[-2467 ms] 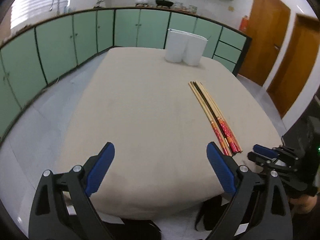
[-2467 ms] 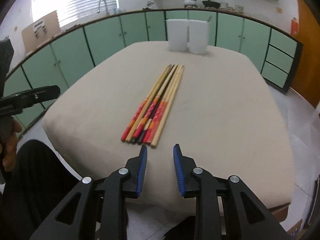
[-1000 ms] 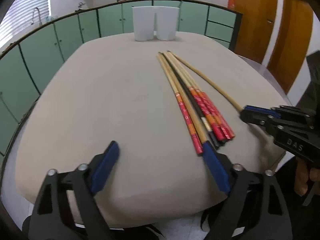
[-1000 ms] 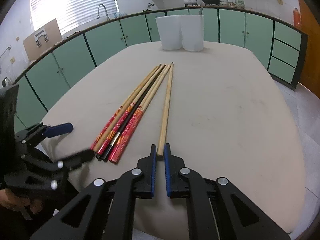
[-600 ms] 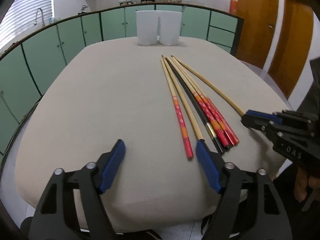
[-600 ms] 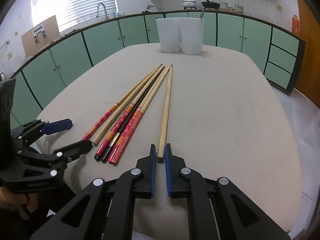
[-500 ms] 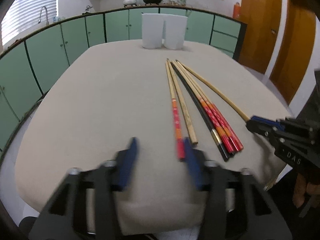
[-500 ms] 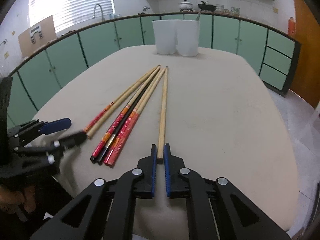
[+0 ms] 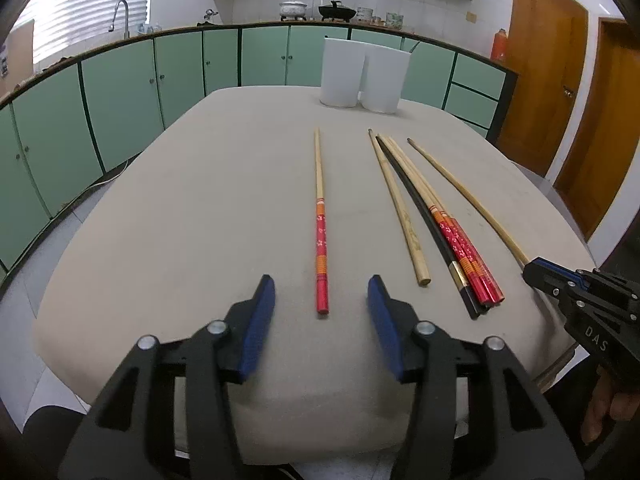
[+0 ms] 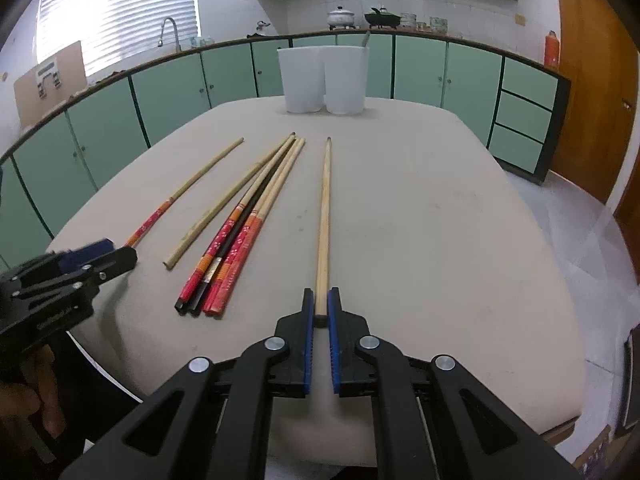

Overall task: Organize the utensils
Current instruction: 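Carry both chopsticks to the white cup and insert them upright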

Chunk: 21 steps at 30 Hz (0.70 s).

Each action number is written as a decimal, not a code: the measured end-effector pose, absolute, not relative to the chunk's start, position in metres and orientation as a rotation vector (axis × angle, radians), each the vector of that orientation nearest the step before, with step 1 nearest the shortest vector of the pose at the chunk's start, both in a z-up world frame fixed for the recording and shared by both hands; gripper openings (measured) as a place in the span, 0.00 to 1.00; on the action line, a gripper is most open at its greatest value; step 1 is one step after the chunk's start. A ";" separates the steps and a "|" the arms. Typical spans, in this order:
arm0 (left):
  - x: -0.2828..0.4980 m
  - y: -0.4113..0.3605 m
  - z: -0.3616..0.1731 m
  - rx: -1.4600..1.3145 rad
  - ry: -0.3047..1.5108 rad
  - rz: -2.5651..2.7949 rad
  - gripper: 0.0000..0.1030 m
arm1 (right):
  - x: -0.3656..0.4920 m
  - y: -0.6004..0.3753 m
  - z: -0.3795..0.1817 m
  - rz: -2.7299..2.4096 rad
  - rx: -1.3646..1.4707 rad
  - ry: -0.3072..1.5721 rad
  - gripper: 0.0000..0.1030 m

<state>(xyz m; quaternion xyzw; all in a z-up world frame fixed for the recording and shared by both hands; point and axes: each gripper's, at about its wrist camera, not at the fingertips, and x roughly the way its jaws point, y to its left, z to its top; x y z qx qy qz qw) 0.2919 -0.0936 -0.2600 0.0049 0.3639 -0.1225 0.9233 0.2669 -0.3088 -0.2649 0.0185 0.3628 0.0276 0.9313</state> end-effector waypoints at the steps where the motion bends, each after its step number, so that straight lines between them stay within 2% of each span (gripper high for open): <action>1: 0.291 -0.093 -0.261 0.014 0.747 -0.256 0.45 | 0.267 -0.308 -0.265 0.057 0.032 0.743 0.07; 2: 0.291 -0.092 -0.261 0.012 0.748 -0.260 0.43 | 0.268 -0.308 -0.266 0.057 0.028 0.743 0.07; 4: 0.294 -0.089 -0.260 -0.004 0.762 -0.271 0.09 | 0.268 -0.308 -0.265 0.058 0.030 0.744 0.07; 5: 0.295 -0.087 -0.260 -0.014 0.770 -0.277 0.05 | 0.268 -0.309 -0.265 0.058 0.033 0.746 0.07; 9: 0.302 -0.080 -0.248 -0.082 0.807 -0.315 0.05 | 0.263 -0.310 -0.249 0.078 0.053 0.739 0.07; 21: 0.310 -0.068 -0.136 -0.097 0.730 -0.375 0.05 | 0.267 -0.323 -0.123 0.161 0.067 0.684 0.07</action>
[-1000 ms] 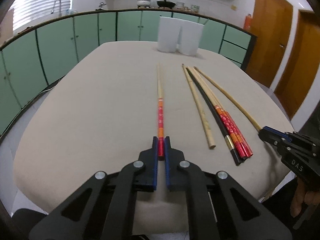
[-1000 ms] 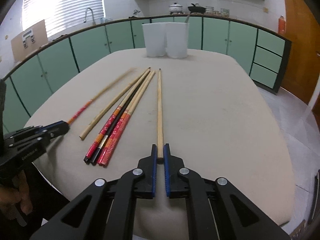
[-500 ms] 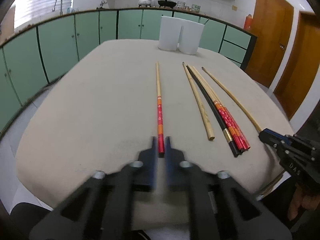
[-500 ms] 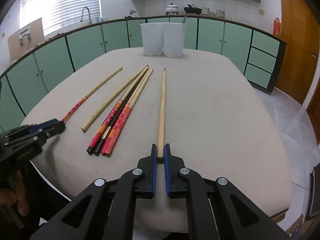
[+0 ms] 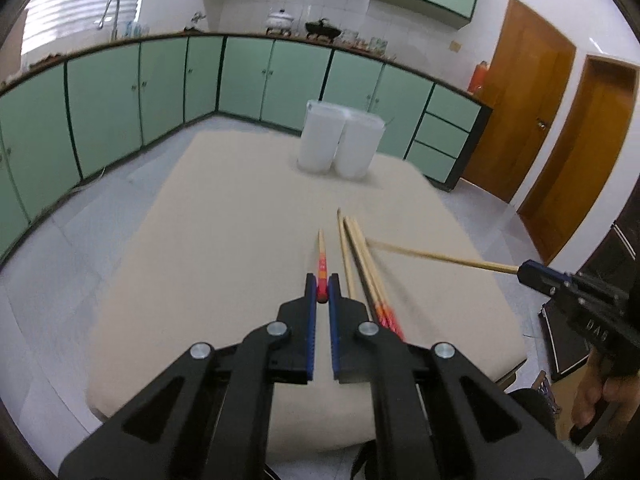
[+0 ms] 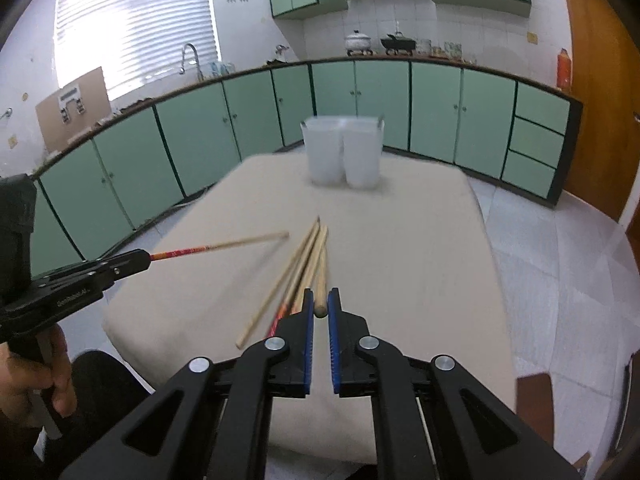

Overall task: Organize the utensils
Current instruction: 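Carry both chopsticks to the white cup and insert them upright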

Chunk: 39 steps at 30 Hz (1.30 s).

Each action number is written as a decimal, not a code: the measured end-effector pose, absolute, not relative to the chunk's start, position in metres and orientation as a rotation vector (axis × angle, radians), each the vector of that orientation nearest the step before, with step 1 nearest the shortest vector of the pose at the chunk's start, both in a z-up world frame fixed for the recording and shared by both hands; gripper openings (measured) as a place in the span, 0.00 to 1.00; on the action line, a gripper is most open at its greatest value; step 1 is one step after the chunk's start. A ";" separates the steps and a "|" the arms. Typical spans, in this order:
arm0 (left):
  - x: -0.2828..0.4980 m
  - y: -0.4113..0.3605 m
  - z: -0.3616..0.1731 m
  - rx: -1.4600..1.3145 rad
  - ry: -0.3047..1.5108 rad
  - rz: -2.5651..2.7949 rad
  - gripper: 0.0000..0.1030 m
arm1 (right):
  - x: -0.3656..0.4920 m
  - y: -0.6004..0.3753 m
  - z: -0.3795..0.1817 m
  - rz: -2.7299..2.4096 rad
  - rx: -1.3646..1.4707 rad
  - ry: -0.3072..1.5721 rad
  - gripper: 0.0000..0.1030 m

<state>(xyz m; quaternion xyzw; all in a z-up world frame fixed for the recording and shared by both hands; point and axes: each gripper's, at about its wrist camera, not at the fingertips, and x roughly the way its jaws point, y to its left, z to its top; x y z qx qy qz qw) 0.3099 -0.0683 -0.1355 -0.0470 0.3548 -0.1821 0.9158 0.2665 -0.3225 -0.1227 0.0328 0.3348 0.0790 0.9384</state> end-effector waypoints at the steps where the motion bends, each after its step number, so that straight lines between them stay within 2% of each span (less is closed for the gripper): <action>1: 0.313 -0.068 -0.128 -0.091 0.727 -0.383 0.05 | 0.271 -0.323 -0.112 0.167 0.054 0.678 0.07; 9: 0.352 -0.074 -0.086 -0.052 0.749 -0.439 0.05 | 0.327 -0.315 -0.065 0.221 -0.030 0.713 0.07; 24: 0.413 -0.090 -0.036 0.008 0.787 -0.495 0.05 | 0.399 -0.311 -0.023 0.255 -0.049 0.821 0.07; 31: 0.440 -0.095 0.000 0.026 0.754 -0.485 0.05 | 0.411 -0.314 0.004 0.239 -0.080 0.806 0.07; 39: 0.479 -0.106 0.061 0.025 0.675 -0.466 0.05 | 0.448 -0.337 0.063 0.185 -0.048 0.764 0.07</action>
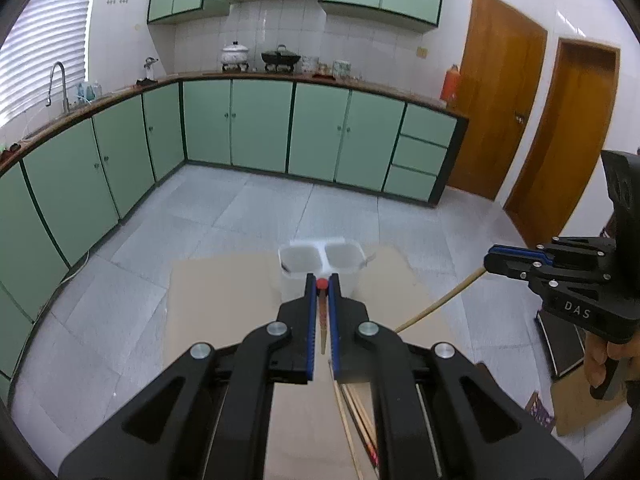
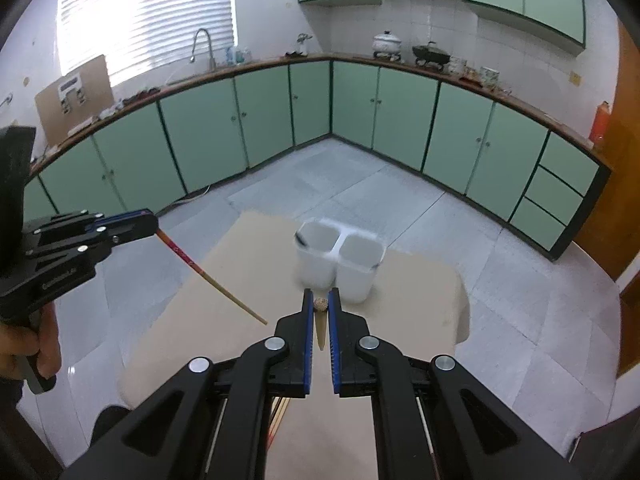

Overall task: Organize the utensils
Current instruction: 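Carry both chopsticks to the white cup and insert them upright, then open both tools and withdraw them from the cup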

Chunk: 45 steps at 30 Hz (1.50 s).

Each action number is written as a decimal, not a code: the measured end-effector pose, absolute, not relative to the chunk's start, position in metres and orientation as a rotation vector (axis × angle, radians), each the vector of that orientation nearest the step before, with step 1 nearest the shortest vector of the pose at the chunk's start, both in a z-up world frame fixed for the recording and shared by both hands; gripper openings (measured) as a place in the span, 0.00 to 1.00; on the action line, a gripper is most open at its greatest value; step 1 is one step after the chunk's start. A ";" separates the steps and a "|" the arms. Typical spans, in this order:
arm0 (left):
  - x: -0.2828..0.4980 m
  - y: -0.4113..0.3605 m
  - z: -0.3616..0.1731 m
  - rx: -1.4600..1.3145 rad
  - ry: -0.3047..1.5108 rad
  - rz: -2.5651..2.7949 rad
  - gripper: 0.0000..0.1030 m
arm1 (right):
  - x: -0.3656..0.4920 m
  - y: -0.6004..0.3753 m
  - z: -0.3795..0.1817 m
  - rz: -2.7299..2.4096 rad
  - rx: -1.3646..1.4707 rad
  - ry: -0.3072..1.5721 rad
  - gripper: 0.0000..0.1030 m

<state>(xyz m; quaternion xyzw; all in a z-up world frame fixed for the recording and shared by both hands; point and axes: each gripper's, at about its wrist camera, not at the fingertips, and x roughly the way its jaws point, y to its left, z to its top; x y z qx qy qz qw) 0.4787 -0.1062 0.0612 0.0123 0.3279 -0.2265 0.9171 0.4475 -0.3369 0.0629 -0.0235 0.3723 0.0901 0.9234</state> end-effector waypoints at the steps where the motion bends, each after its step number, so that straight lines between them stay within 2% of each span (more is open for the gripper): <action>1: 0.484 -0.108 0.068 0.025 0.664 -0.463 0.05 | 0.453 -0.340 0.071 0.181 -0.040 0.757 0.07; 9: 0.528 -0.130 0.106 0.014 0.597 -0.433 0.05 | 0.503 -0.354 0.113 0.133 -0.014 0.702 0.07; 16: 0.574 -0.147 0.106 -0.009 0.557 -0.411 0.05 | 0.553 -0.360 0.104 0.104 0.011 0.696 0.07; 31: 0.658 -0.172 -0.013 -0.002 0.721 -0.396 0.05 | 0.631 -0.382 -0.012 0.101 0.071 0.848 0.07; 35: 0.661 -0.167 -0.029 -0.002 0.745 -0.392 0.06 | 0.630 -0.386 -0.025 0.117 0.077 0.861 0.11; 38: 0.659 -0.162 -0.028 0.006 0.744 -0.387 0.17 | 0.624 -0.387 -0.020 0.126 0.086 0.844 0.15; 40: 0.656 -0.158 -0.020 0.003 0.733 -0.382 0.31 | 0.617 -0.389 -0.013 0.125 0.083 0.824 0.15; 42: 0.648 -0.151 -0.007 -0.007 0.709 -0.384 0.34 | 0.603 -0.391 -0.001 0.128 0.088 0.793 0.16; 45: 0.627 -0.138 0.012 -0.009 0.673 -0.384 0.46 | 0.581 -0.391 0.016 0.145 0.096 0.747 0.16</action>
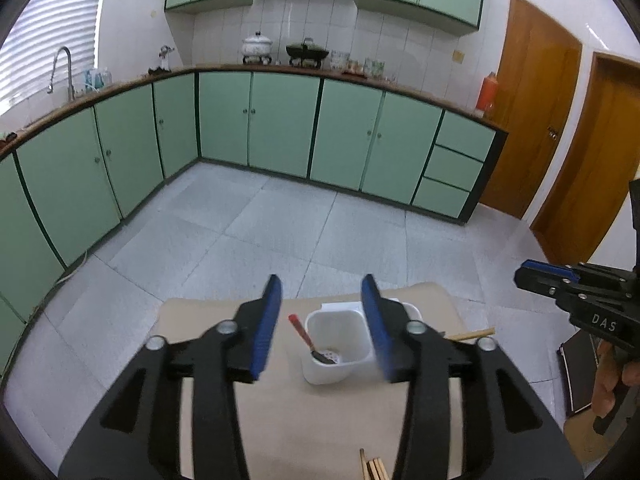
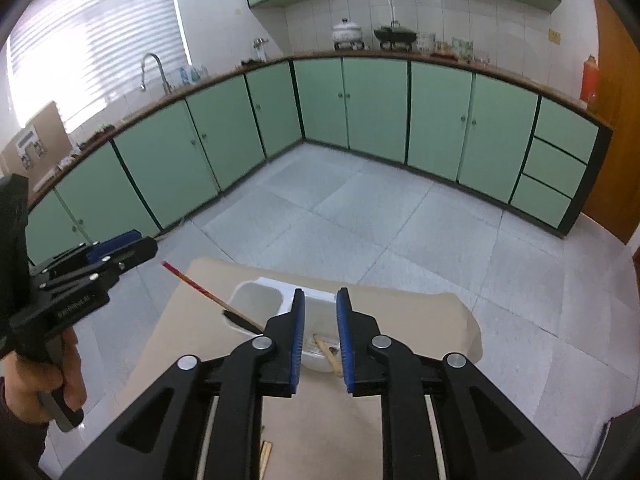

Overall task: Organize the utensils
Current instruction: 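Open both tools and withdraw them from the cup, then grasp a red-striped chopstick with the right tool while the left tool grasps a plain wooden chopstick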

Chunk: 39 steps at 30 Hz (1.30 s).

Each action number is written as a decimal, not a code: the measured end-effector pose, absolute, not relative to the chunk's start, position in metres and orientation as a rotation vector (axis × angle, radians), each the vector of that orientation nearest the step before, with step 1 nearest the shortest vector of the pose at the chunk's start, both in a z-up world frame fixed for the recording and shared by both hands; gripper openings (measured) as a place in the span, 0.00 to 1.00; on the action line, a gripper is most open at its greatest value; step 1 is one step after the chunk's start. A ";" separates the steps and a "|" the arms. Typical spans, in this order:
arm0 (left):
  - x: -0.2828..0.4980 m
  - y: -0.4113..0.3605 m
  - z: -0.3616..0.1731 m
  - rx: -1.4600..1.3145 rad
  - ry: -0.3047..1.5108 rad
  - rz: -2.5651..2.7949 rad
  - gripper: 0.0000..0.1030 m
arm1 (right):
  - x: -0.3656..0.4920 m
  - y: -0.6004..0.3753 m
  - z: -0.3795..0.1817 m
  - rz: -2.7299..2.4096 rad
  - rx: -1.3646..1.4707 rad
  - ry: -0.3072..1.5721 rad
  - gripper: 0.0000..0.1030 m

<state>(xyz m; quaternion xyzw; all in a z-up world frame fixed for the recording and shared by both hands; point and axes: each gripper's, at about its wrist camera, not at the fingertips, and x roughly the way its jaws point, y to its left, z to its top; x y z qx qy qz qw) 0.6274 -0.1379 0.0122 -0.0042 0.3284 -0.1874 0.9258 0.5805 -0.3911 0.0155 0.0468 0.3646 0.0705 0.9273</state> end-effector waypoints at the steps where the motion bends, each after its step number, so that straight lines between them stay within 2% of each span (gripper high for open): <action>1: 0.619 -0.135 0.016 -0.005 0.663 -0.383 0.50 | 0.566 -0.391 0.020 0.150 0.093 0.721 0.17; 3: 0.589 -0.123 0.021 0.013 0.633 -0.394 0.57 | 0.533 -0.390 0.021 0.158 0.086 0.674 0.23; 6: 0.542 -0.105 0.013 0.029 0.598 -0.393 0.68 | 0.473 -0.386 0.005 0.171 0.091 0.613 0.25; 10: 0.469 -0.070 -0.030 -0.002 0.598 -0.382 0.73 | 0.396 -0.374 -0.051 0.160 0.090 0.591 0.25; 15: 0.387 -0.040 -0.107 -0.056 0.643 -0.335 0.74 | 0.300 -0.342 -0.175 0.137 0.134 0.701 0.25; 20: 0.330 -0.033 -0.170 -0.064 0.683 -0.295 0.75 | 0.256 -0.300 -0.250 0.151 0.089 0.787 0.25; 29: 0.297 -0.043 -0.203 -0.061 0.715 -0.315 0.76 | 0.259 -0.260 -0.263 0.177 -0.096 0.739 0.27; 35: 0.300 -0.050 -0.213 -0.040 0.737 -0.334 0.76 | 0.266 -0.289 -0.262 0.142 0.001 0.747 0.26; 39: 0.300 -0.061 -0.225 -0.028 0.759 -0.367 0.76 | 0.265 -0.284 -0.262 0.169 -0.037 0.738 0.26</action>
